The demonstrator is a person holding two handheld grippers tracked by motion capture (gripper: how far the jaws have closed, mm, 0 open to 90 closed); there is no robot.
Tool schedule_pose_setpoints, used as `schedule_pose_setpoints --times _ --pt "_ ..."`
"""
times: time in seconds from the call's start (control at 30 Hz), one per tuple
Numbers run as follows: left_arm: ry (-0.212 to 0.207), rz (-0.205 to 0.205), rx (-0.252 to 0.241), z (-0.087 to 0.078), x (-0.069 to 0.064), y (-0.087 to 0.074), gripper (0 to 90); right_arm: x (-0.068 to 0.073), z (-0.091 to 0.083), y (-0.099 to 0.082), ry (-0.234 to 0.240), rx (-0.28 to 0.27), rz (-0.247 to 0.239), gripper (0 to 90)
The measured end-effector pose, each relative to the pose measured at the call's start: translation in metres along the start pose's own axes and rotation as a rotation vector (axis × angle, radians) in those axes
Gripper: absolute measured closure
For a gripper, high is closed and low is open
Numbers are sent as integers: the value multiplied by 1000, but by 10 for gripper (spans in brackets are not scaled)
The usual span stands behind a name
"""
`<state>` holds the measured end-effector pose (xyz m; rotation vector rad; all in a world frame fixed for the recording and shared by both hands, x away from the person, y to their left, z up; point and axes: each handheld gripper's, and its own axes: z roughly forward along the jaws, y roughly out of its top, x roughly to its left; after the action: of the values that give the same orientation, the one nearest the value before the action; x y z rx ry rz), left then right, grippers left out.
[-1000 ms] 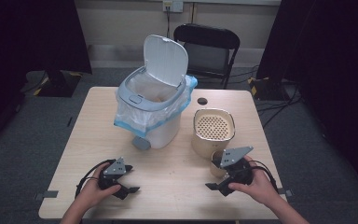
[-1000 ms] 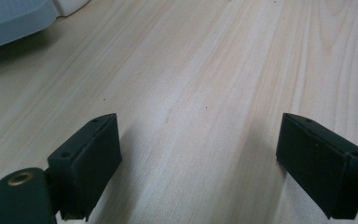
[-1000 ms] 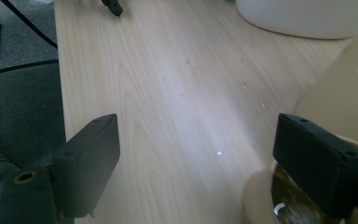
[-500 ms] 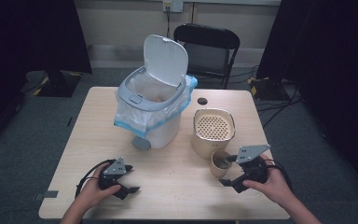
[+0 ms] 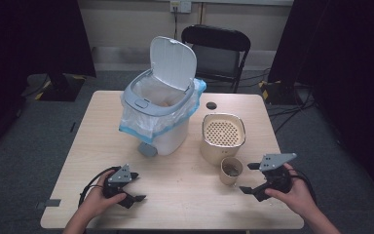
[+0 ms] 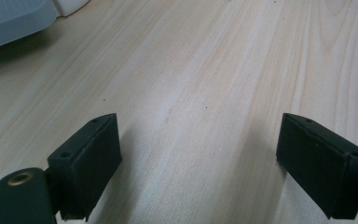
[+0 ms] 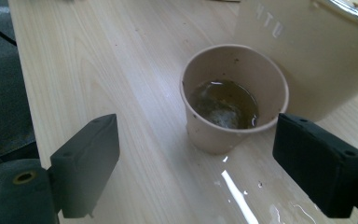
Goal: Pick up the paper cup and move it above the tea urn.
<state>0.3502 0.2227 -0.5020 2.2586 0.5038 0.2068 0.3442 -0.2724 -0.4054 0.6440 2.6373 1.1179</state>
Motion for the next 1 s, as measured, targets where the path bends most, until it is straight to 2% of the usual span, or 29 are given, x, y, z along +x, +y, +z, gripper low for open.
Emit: schedule_pose_setpoints --times 0.23,0.63,1.0 --pt "0 0 0 0 0 0 131 -6 4 -17 -13 1 41 141" --pt "-5 4 2 0 0 0 117 -13 19 -31 -39 -17 74 140" --pt "-4 7 9 0 0 0 114 -18 44 -38 -19 -31 86 141"
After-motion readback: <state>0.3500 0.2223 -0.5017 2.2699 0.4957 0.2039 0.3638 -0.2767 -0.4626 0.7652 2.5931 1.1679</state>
